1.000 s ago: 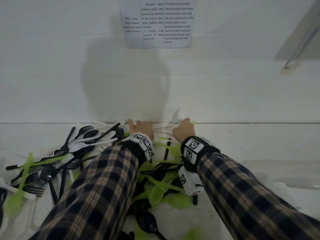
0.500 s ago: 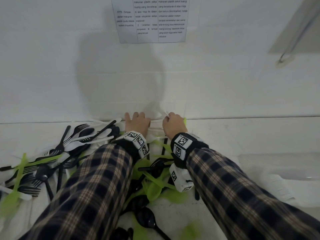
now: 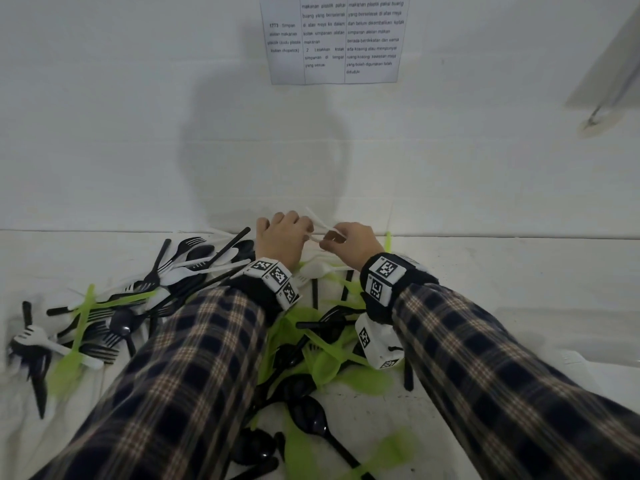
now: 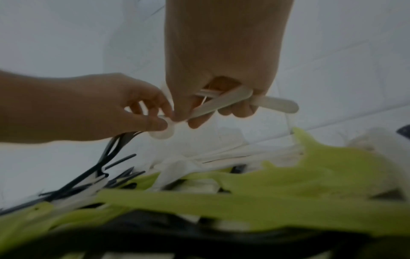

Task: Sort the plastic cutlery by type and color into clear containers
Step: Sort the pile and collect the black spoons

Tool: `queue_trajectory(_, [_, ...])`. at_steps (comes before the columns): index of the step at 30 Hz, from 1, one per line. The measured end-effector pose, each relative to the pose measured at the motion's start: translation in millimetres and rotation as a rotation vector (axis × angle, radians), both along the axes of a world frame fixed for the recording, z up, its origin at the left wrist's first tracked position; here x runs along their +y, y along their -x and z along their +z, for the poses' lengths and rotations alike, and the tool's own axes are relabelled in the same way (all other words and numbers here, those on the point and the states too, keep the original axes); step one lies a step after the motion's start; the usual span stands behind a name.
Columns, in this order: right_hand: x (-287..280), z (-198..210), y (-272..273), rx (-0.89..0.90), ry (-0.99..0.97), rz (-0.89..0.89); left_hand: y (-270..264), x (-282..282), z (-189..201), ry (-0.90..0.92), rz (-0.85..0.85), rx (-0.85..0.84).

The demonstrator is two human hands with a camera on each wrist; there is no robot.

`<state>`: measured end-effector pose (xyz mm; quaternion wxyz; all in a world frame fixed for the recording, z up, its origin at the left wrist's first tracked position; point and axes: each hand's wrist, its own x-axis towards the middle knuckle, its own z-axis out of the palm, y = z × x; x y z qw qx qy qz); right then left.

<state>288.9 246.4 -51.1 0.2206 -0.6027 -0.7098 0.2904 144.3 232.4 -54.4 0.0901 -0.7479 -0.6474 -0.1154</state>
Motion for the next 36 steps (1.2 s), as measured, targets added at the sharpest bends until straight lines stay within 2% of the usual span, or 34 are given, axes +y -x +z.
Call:
queue_trajectory(3, [-0.5,-2.2,-3.9,0.007,0.067,0.012,2.0,-6.1,1.0,-0.057,0.090,-0.104])
queue_trajectory(7, [0.8,-4.7,-12.8,-0.006,0.096,-0.035,3.3,-10.3,4.0,0.051,0.197,-0.198])
queue_trajectory(9, [1.2,-3.4,-15.5,-0.017,0.102,-0.052,1.4,-10.0,2.3,0.127,0.175,-0.149])
queue_trajectory(11, [1.3,-1.3,-17.4,-0.019,0.106,-0.076,-4.1,-8.3,-2.9,0.222,0.067,-0.067])
queue_trajectory(13, [2.0,-0.4,-18.7,-0.008,0.100,-0.095,-11.3,-7.8,-8.8,0.385,-0.014,0.057])
queue_trajectory(15, [1.9,-0.9,-20.4,0.022,0.098,-0.106,-17.0,-6.5,-12.3,0.485,-0.016,0.163])
queue_trajectory(17, [2.1,-2.2,-22.8,0.053,0.095,-0.118,-20.3,-4.6,-14.1,0.471,-0.033,0.199])
queue_trajectory(20, [2.1,-4.7,-26.6,0.073,0.081,-0.127,-21.6,-5.0,-12.6,0.327,-0.099,0.202])
queue_trajectory(23, [0.4,-4.0,-27.6,0.020,0.076,-0.082,-19.2,-5.5,-7.2,0.200,-0.090,-0.015])
queue_trajectory(28, [-4.7,-1.2,-23.2,-0.050,0.114,0.019,-7.3,-7.1,2.5,0.104,-0.048,-0.551])
queue_trajectory(30, [-5.7,0.8,-20.1,-0.010,0.119,0.015,-8.2,-9.6,2.3,0.028,-0.099,-0.769])
queue_trajectory(32, [-6.2,2.4,-15.9,0.099,0.131,-0.018,-12.3,-9.2,0.8,-0.046,0.013,-0.922])
queue_trajectory(34, [-7.0,4.2,-9.6,0.218,0.170,-0.045,-18.7,-6.1,0.9,0.080,0.203,-1.077])
queue_trajectory(36, [-8.1,6.0,-2.0,0.310,0.211,-0.052,-26.3,-4.1,2.1,0.287,0.244,-1.170])
